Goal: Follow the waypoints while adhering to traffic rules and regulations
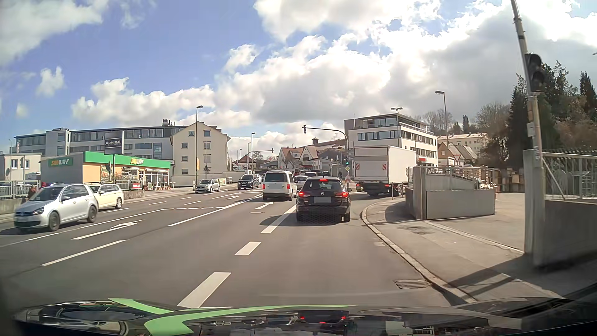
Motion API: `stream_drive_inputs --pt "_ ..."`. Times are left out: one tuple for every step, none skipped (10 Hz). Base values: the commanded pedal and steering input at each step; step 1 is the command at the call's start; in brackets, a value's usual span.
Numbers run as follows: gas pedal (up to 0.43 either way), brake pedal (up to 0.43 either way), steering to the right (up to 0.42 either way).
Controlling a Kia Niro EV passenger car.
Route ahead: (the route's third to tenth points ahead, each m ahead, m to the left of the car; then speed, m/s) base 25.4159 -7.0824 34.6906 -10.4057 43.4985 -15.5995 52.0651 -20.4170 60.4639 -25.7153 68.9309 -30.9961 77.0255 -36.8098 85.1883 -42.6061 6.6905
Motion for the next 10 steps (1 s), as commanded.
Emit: stream_drive_inputs --pt "0.0 0.232 0.006" --pt "0.0 0.213 0.007" --pt "0.0 0.207 0.007" --pt "0.0 0.207 0.007" --pt "0.0 0.22 0.007" --pt "0.0 0.22 0.007" --pt "0.0 0.22 0.007" --pt "0.0 0.22 0.007" --pt "0.0 0.22 0.007" --pt "0.0 0.22 0.007"
